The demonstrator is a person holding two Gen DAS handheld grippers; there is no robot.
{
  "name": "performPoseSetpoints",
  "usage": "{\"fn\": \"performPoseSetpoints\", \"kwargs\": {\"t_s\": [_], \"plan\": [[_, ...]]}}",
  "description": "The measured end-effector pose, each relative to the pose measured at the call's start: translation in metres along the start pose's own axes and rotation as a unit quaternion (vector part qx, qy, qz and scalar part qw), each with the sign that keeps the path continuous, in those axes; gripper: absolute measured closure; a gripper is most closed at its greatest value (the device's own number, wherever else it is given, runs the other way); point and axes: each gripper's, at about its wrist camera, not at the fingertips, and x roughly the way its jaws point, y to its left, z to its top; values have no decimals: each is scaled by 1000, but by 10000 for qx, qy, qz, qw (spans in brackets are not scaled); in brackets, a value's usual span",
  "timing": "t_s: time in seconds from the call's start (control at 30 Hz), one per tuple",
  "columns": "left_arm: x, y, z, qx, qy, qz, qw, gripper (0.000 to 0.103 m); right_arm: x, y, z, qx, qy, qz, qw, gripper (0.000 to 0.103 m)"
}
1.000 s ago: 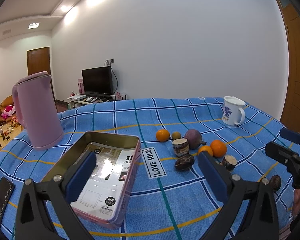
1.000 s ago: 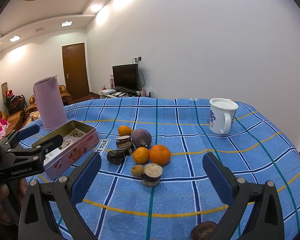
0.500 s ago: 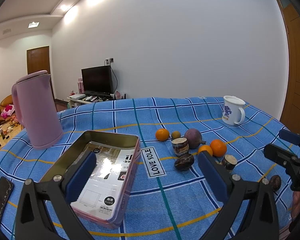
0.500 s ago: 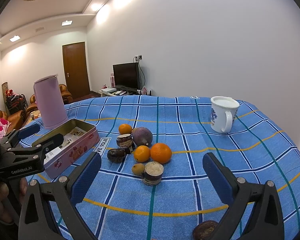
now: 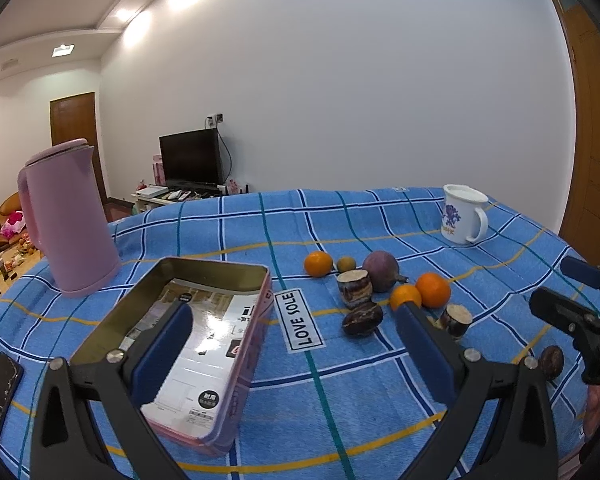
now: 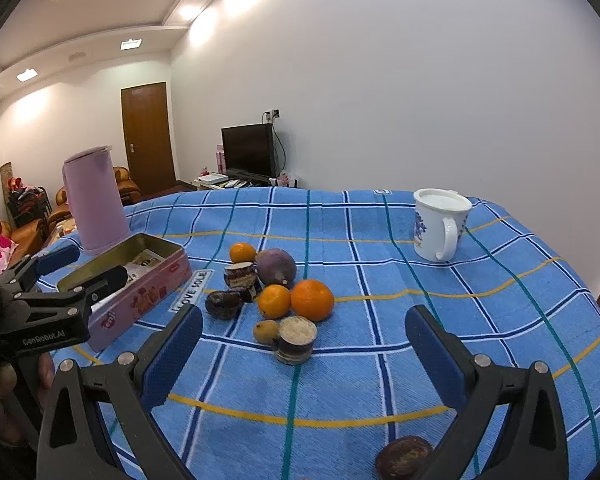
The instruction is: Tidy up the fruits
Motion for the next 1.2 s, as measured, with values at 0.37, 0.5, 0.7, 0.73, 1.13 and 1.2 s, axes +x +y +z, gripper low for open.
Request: {"fn": "performPoseSetpoints", "kwargs": {"t_s": [0.37, 0.5, 0.7, 0.73, 1.13, 1.2], "plan": [[8, -38, -19, 286, 188, -316, 9989, 0, -17, -42, -50, 13, 222, -717, 9972, 1], [12, -54, -23, 408, 304, -418, 9978, 0, -20, -56, -70, 149, 424, -760, 9961, 8], [13, -65, -23, 484, 369, -537, 9967, 0, -5, -67, -86, 321, 761, -553, 9950, 27], [14, -66, -23, 483, 399, -584, 9963, 0, -3, -68, -88, 358, 783, -495, 9951, 30], [35, -108, -16, 759, 753, -993, 9893, 11, 0, -72, -86, 353, 635, -279, 9970, 62], [42, -119, -14, 843, 834, -1040, 9875, 20, 0, -74, -83, 385, 586, -263, 9972, 62]]}}
